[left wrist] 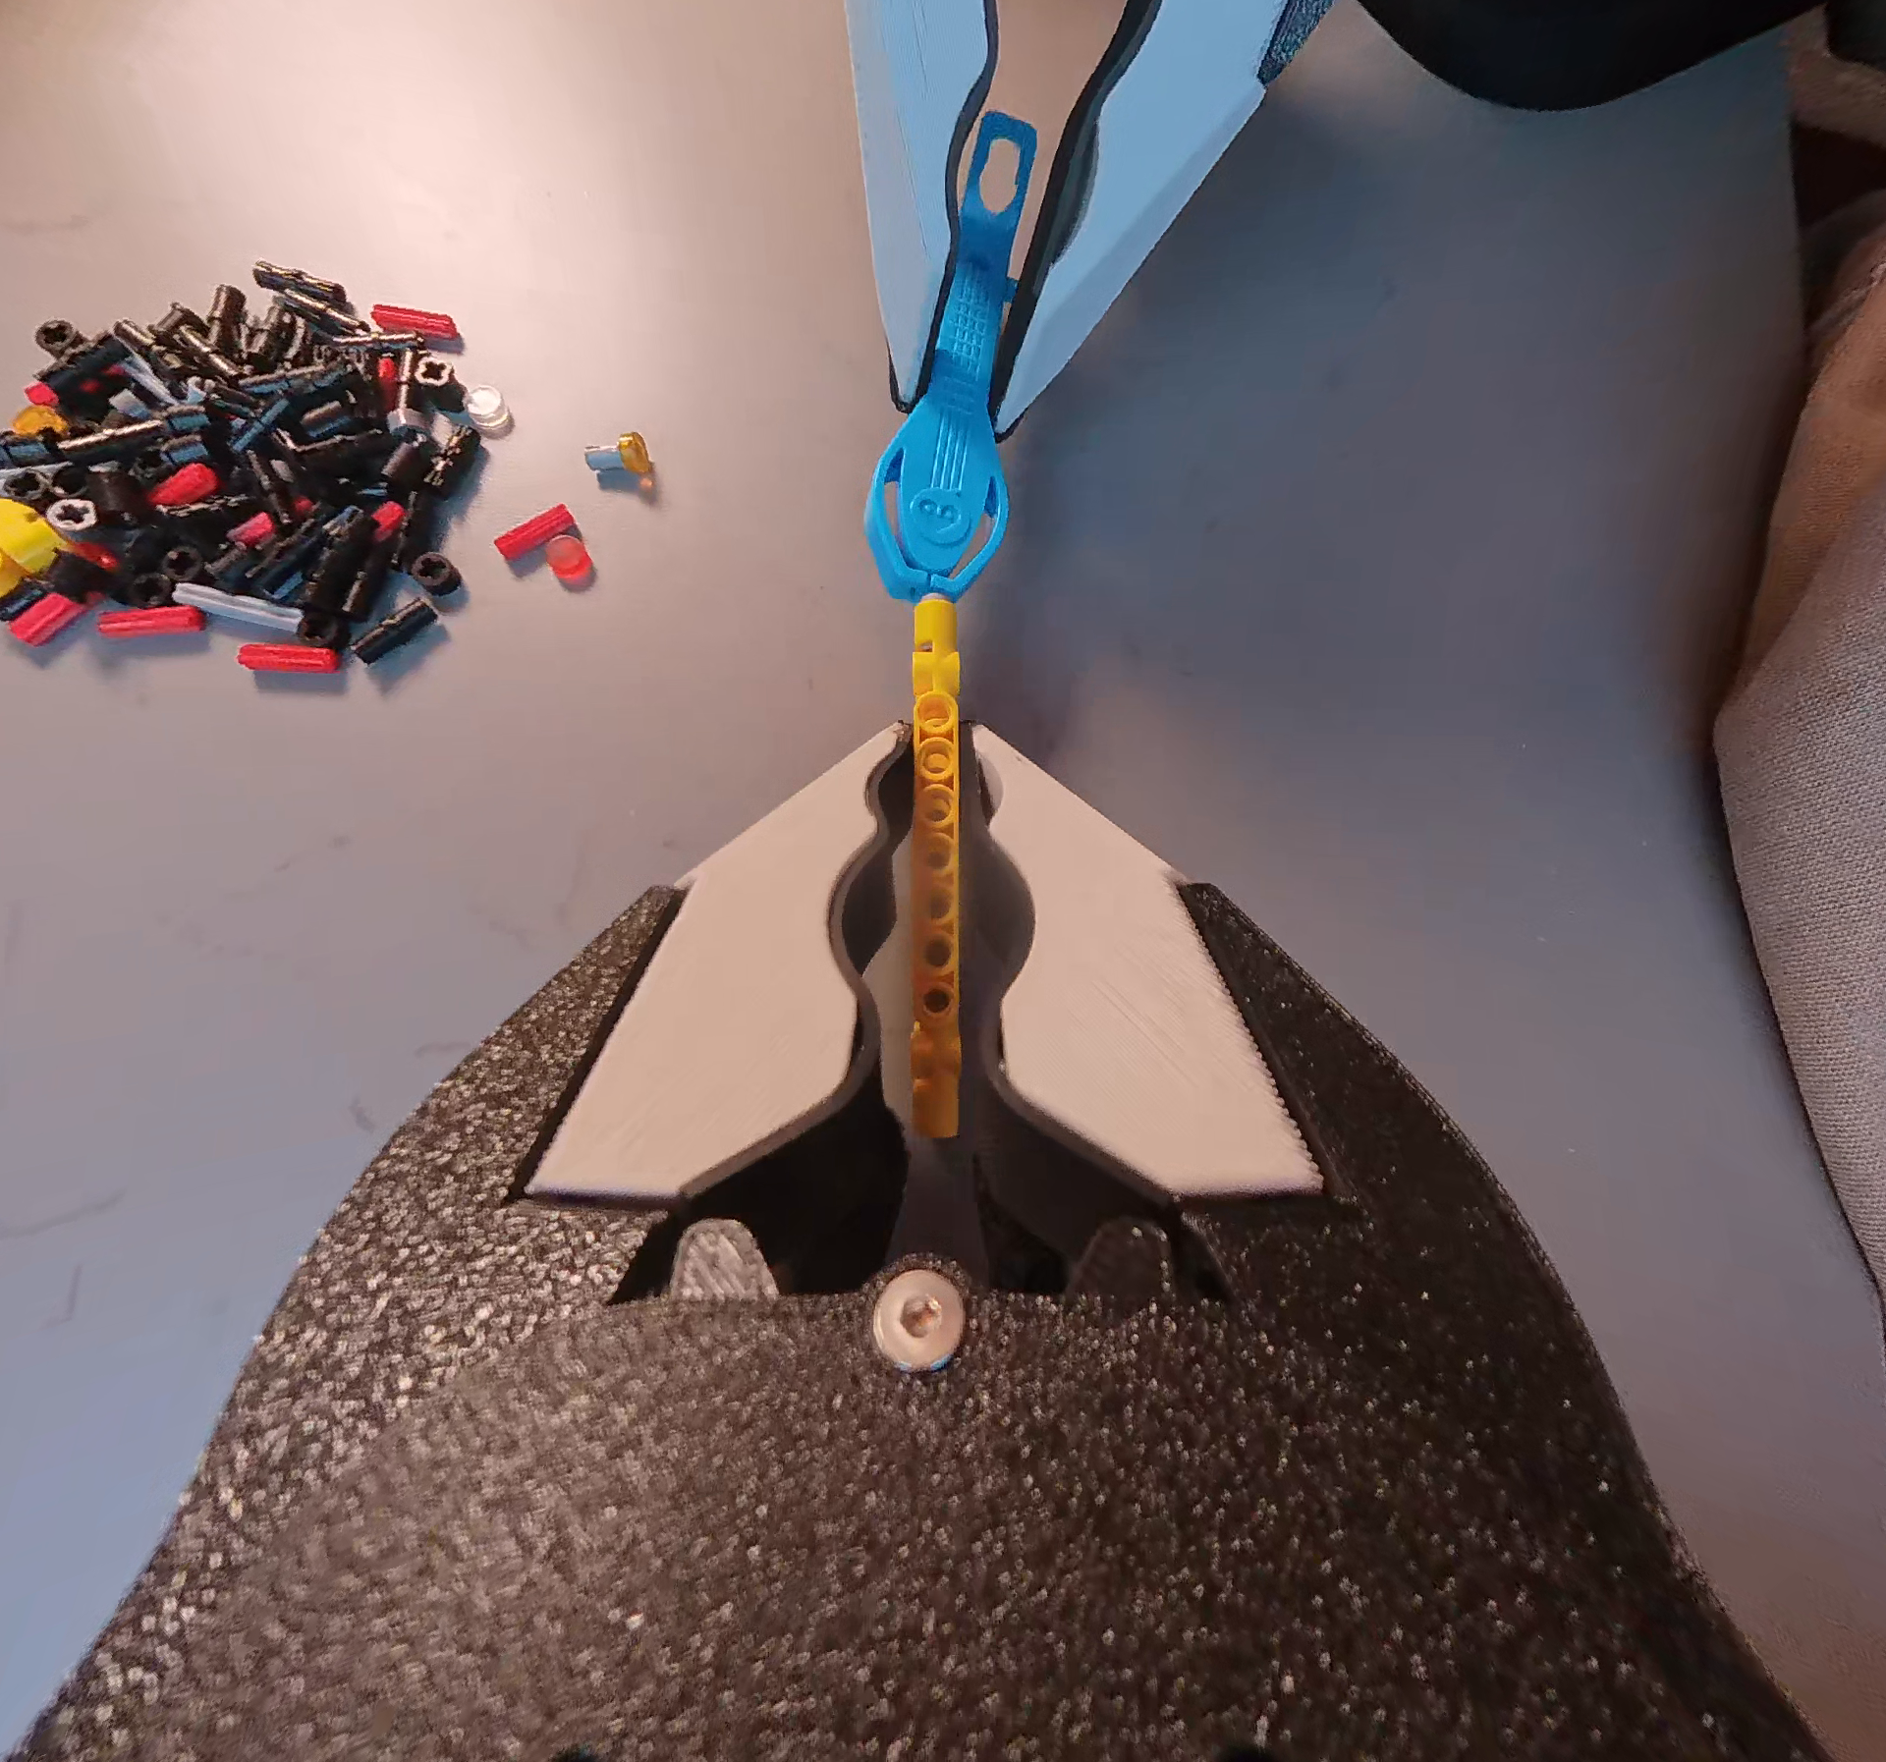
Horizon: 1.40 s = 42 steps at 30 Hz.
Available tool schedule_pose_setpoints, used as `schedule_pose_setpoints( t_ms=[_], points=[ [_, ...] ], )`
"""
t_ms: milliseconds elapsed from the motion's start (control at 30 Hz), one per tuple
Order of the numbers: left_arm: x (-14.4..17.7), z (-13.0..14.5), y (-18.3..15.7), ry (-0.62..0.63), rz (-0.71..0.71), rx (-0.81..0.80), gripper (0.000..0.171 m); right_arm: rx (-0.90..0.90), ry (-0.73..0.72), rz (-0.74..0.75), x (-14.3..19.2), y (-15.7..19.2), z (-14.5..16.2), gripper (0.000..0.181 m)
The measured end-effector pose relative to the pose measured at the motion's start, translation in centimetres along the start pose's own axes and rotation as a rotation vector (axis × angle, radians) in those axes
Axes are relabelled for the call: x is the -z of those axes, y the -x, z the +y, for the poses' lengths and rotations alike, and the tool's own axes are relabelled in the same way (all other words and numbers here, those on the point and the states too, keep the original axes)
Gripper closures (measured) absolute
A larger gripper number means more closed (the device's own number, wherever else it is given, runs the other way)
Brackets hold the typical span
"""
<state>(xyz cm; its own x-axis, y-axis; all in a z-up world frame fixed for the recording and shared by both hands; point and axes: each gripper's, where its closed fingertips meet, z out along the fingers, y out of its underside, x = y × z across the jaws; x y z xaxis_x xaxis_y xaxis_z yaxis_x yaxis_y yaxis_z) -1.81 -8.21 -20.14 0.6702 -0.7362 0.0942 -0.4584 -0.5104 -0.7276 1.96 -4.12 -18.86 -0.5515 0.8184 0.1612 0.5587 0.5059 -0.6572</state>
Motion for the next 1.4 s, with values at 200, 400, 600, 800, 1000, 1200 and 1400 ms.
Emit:
schedule_pose_setpoints(
  t_ms=[200, 400, 600, 800, 1000, 1200, 1400],
  points=[
    [-0.1, 0.3, 0.0, 0.017, -0.004, -0.006, 0.166, 0.005, 0.003, -0.008, 0.2, 0.1, 0.1, 0.170],
    [-0.3, 0.4, -0.2, 0.028, -0.004, -0.017, 0.166, 0.015, 0.011, -0.018, 0.0, 0.4, 0.2, 0.170],
    [-0.3, 0.4, -0.4, 0.040, -0.021, -0.056, 0.166, 0.014, -0.011, -0.044, -0.1, 0.7, 0.2, 0.170],
    [-0.5, 0.3, -0.4, 0.067, -0.075, -0.079, 0.166, 0.007, -0.022, -0.062, -0.7, 0.9, 0.5, 0.171],
    [-0.8, 0.1, -0.6, 0.123, -0.114, -0.110, 0.166, 0.009, -0.006, -0.070, -0.9, 1.2, 0.3, 0.167],
    [-1.4, -0.3, -1.1, 0.116, -0.087, -0.123, 0.166, 0.030, 0.024, -0.080, -2.1, 1.7, -0.4, 0.155],
    [-1.3, -0.3, -1.0, 0.111, -0.102, -0.109, 0.166, 0.025, 0.014, -0.066, -2.4, 1.6, -0.8, 0.156]
  ],
)
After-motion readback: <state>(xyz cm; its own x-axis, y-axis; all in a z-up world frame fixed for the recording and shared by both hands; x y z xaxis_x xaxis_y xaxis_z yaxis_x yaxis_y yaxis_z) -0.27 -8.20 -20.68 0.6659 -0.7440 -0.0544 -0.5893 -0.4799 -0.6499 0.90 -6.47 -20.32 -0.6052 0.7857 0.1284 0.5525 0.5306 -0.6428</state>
